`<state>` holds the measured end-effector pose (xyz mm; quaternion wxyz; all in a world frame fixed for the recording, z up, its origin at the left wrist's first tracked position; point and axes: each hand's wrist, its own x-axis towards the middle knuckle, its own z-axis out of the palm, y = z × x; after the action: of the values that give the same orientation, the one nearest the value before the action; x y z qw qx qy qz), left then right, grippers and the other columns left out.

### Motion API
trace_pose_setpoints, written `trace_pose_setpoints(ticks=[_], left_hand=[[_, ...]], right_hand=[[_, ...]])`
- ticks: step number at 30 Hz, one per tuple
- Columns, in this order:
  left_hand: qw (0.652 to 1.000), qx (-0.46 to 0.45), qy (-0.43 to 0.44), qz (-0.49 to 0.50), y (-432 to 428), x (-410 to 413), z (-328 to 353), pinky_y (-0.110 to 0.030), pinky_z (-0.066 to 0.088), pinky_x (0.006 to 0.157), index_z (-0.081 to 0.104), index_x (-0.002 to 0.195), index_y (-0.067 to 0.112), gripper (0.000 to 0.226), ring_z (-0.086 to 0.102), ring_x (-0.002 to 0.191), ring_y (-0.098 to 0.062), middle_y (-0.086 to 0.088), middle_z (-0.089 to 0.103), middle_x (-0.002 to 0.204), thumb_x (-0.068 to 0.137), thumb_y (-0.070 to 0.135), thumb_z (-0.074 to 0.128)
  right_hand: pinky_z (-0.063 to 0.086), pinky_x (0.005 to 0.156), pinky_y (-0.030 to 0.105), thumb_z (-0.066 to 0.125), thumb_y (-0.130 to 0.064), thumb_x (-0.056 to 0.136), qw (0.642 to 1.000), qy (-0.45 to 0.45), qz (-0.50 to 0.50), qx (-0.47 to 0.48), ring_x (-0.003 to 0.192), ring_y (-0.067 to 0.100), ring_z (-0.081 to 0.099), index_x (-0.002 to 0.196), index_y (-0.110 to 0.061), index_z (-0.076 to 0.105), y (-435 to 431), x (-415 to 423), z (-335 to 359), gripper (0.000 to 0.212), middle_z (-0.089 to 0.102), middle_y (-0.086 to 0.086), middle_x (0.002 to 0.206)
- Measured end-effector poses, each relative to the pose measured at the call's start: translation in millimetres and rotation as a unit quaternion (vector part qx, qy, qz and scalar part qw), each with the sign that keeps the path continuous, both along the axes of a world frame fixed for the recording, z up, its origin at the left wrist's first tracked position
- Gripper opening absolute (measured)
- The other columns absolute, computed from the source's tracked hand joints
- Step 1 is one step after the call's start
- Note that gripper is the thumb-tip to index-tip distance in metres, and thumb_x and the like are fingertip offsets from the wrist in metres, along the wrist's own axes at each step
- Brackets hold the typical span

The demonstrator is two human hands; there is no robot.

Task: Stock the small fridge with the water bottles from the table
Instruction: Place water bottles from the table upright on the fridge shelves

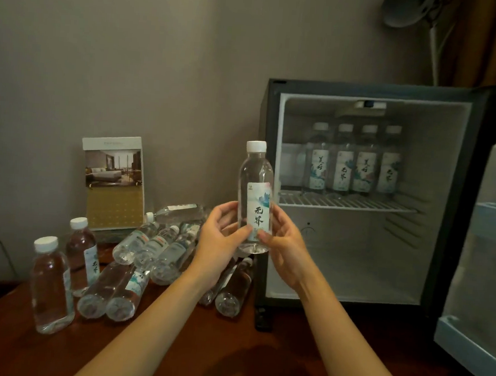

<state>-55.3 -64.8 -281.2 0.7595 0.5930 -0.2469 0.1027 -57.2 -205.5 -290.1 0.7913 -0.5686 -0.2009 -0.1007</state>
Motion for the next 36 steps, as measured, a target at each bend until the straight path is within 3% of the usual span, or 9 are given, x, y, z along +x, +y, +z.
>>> trace_pose_setpoints(ticks=[4, 7, 12, 20, 28, 30, 32, 34, 36], left_hand=[[0.999, 0.001, -0.015, -0.030, -35, -3, 16, -0.026, 0.057, 0.078, 0.050, 0.120, 0.017, 0.041, 0.067, 0.097, -0.009, 0.002, 0.065, 0.118, 0.085, -0.001, 0.061], [0.999, 0.023, -0.022, -0.044, -64, 4, 26, -0.020, 0.055, 0.081, 0.044, 0.128, 0.017, 0.044, 0.063, 0.103, -0.006, 0.001, 0.059, 0.127, 0.089, 0.002, 0.056], [0.995, 0.066, -0.021, -0.079, -108, 19, 45, -0.022, 0.041, 0.098, 0.023, 0.145, 0.017, 0.055, 0.043, 0.124, -0.006, 0.000, 0.039, 0.145, 0.096, 0.005, 0.044], [0.993, 0.108, -0.016, -0.042, -133, 47, 64, -0.026, 0.036, 0.094, 0.018, 0.145, 0.024, 0.055, 0.040, 0.115, -0.007, -0.003, 0.041, 0.141, 0.098, 0.006, 0.039], [0.990, 0.123, 0.021, 0.060, -151, 65, 60, -0.042, 0.038, 0.106, 0.020, 0.147, 0.028, 0.055, 0.040, 0.132, -0.022, -0.003, 0.038, 0.146, 0.098, 0.011, 0.037], [0.984, 0.149, 0.004, 0.101, -156, 65, 57, -0.038, 0.041, 0.103, 0.020, 0.147, 0.030, 0.054, 0.044, 0.128, -0.020, -0.002, 0.039, 0.145, 0.098, 0.013, 0.036], [0.976, 0.174, -0.025, 0.125, -160, 64, 53, -0.022, 0.043, 0.095, 0.020, 0.146, 0.031, 0.053, 0.048, 0.121, -0.011, 0.001, 0.038, 0.144, 0.099, 0.012, 0.034], [0.967, 0.209, -0.038, 0.139, -161, 63, 50, -0.023, 0.038, 0.103, 0.009, 0.148, 0.031, 0.063, 0.035, 0.134, -0.010, 0.006, 0.018, 0.155, 0.098, 0.004, 0.036], [0.954, 0.251, -0.052, 0.156, -161, 64, 45, -0.032, 0.023, 0.114, -0.004, 0.148, 0.028, 0.076, 0.006, 0.145, -0.015, 0.008, -0.007, 0.158, 0.093, -0.005, 0.038]], right_hand=[[0.053, 0.088, 0.034, 0.076, -0.007, 0.065, 0.999, -0.019, -0.040, 0.013, 0.116, 0.028, 0.058, 0.134, -0.017, 0.043, -29, -9, 15, 0.076, 0.059, 0.013, 0.127], [0.051, 0.092, 0.036, 0.061, 0.004, 0.081, 0.990, -0.029, -0.133, -0.024, 0.116, 0.026, 0.058, 0.139, -0.013, 0.039, -49, -11, 28, 0.064, 0.059, 0.013, 0.127], [0.044, 0.103, 0.036, 0.055, 0.001, 0.089, 0.964, -0.039, -0.236, -0.118, 0.125, 0.014, 0.048, 0.144, -0.018, 0.027, -75, -2, 54, 0.065, 0.047, 0.002, 0.138], [0.045, 0.098, 0.032, 0.051, 0.005, 0.089, 0.959, -0.020, -0.231, -0.162, 0.127, 0.022, 0.046, 0.144, -0.025, 0.025, -98, 34, 75, 0.069, 0.045, 0.007, 0.139], [0.038, 0.105, 0.036, 0.051, -0.001, 0.091, 0.951, 0.010, -0.231, -0.204, 0.132, 0.020, 0.041, 0.146, -0.024, 0.023, -104, 59, 73, 0.065, 0.041, 0.002, 0.145], [0.041, 0.101, 0.032, 0.052, -0.004, 0.092, 0.951, 0.010, -0.225, -0.212, 0.129, 0.018, 0.043, 0.146, -0.020, 0.024, -107, 64, 72, 0.063, 0.043, 0.003, 0.143], [0.045, 0.090, 0.022, 0.054, -0.008, 0.092, 0.947, 0.007, -0.226, -0.228, 0.122, 0.016, 0.049, 0.142, -0.015, 0.030, -110, 69, 70, 0.056, 0.048, 0.005, 0.138], [0.047, 0.083, 0.020, 0.060, -0.016, 0.090, 0.941, 0.009, -0.237, -0.243, 0.115, 0.015, 0.053, 0.136, -0.014, 0.038, -113, 73, 68, 0.051, 0.053, 0.006, 0.132], [0.048, 0.081, 0.018, 0.065, -0.022, 0.086, 0.931, 0.010, -0.252, -0.264, 0.110, 0.015, 0.057, 0.129, -0.011, 0.046, -116, 76, 67, 0.048, 0.058, 0.004, 0.124]])
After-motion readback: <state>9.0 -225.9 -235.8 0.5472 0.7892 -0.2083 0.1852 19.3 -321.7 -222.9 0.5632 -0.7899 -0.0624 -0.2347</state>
